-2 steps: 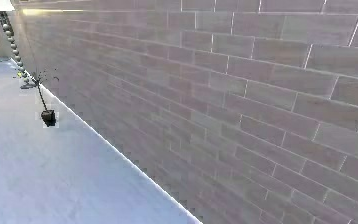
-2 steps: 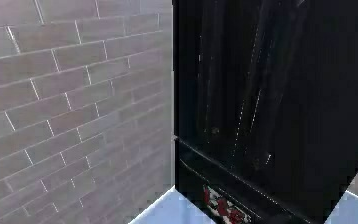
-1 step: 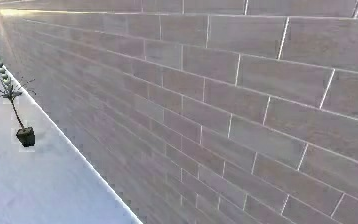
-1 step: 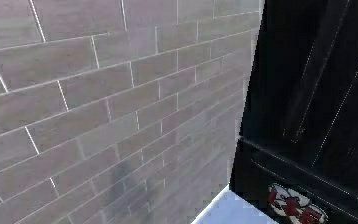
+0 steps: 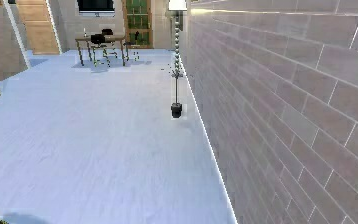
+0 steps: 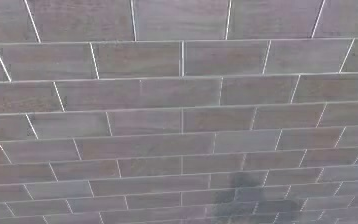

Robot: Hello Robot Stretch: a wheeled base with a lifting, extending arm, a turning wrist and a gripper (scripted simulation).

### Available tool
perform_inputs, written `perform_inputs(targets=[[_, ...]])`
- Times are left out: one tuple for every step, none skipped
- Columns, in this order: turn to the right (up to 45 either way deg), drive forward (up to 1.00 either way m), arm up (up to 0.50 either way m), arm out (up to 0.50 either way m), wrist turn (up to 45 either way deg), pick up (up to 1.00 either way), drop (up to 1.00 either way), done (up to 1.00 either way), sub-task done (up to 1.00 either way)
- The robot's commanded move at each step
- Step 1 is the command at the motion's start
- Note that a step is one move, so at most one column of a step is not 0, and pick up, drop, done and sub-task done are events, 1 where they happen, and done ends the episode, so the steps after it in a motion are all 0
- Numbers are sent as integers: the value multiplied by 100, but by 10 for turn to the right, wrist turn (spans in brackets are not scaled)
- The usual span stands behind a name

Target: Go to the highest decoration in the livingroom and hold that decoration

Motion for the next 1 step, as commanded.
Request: perform_inputs(targets=[[0,45,0,0,0,0,0,0,0]])
